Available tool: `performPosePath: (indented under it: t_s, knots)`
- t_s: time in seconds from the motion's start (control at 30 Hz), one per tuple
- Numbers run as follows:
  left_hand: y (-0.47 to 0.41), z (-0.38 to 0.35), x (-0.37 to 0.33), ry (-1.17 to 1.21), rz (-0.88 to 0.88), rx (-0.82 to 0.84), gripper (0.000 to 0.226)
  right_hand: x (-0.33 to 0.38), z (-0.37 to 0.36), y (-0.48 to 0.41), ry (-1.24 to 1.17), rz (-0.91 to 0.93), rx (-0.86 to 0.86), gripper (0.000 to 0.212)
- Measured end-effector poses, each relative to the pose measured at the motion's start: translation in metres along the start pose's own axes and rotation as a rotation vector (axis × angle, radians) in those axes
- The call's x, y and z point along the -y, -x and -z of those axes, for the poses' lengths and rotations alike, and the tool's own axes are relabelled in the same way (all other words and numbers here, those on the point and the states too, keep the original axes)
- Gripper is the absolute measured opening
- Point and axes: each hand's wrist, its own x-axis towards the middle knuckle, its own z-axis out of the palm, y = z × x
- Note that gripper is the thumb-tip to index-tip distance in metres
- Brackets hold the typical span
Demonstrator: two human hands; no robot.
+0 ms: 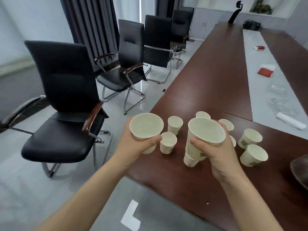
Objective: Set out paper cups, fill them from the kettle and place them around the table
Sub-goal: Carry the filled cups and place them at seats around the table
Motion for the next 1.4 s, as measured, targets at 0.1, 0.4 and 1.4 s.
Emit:
performPosePath:
  t_s: [0.1,0.4,1.4]
  knots:
    - [-0.007,0.044,-0.001,-0.021,0.031,0.004,0.079,0.001,-0.039,0.001,-0.017,0.007,-0.045,0.059]
    - [-0.053,0.128,0.003,-0.020,0.033,-0.053,0.074,-0.012,-0.121,-0.032,-0.020,-0.033,-0.042,0.086]
    - [-0.394,0.091,0.038,0.037,0.082,0.644,0.075,-0.063,-0.211,-0.191,0.170,-0.062,-0.746,0.073]
